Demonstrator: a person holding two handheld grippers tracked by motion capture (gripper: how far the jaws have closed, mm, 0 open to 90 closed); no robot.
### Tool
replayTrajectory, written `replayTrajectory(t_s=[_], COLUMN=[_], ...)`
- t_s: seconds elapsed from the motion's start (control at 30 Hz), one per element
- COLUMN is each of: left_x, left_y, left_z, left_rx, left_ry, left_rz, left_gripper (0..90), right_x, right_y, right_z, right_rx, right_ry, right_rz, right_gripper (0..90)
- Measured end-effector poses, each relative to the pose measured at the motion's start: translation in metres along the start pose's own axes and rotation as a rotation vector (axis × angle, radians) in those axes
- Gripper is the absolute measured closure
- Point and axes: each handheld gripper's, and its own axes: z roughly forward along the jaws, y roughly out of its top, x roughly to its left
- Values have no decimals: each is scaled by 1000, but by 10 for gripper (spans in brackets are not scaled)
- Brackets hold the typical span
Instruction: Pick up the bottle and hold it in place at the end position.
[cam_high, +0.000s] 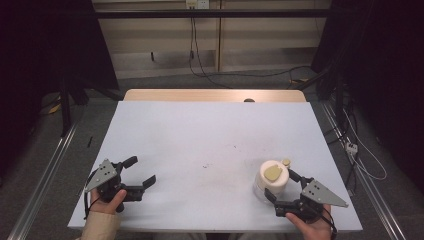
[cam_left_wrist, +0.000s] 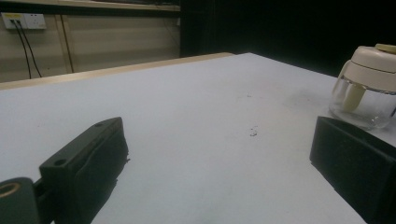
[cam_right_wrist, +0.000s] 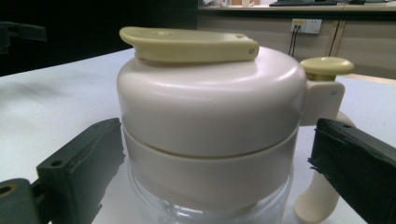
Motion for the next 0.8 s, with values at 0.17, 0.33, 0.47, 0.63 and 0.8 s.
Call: replayTrajectory(t_s=[0.17, 0.33, 0.47, 0.63, 0.8], left_x=[-1, 0, 0, 1, 0], left_y=[0, -1, -1, -2, -2], left_z=[1, 1, 2, 3, 3], left_rx=[2, 8, 13, 19, 22], left_ry=[0, -3, -8, -5, -7], left_rz=[0, -2, -1, -1, -3], left_gripper=[35, 35, 35, 35, 35], right_x=[0, -1, -2, -2, -2], right_y=[0, -1, -2, -2, -1], right_z=[0, 1, 1, 4, 7], right_rx=[9, 24, 41, 55, 65], right_ry=[4, 3, 12, 16, 28], right_rz=[0, 9, 19, 9, 10], right_gripper=[27, 33, 33, 29, 30])
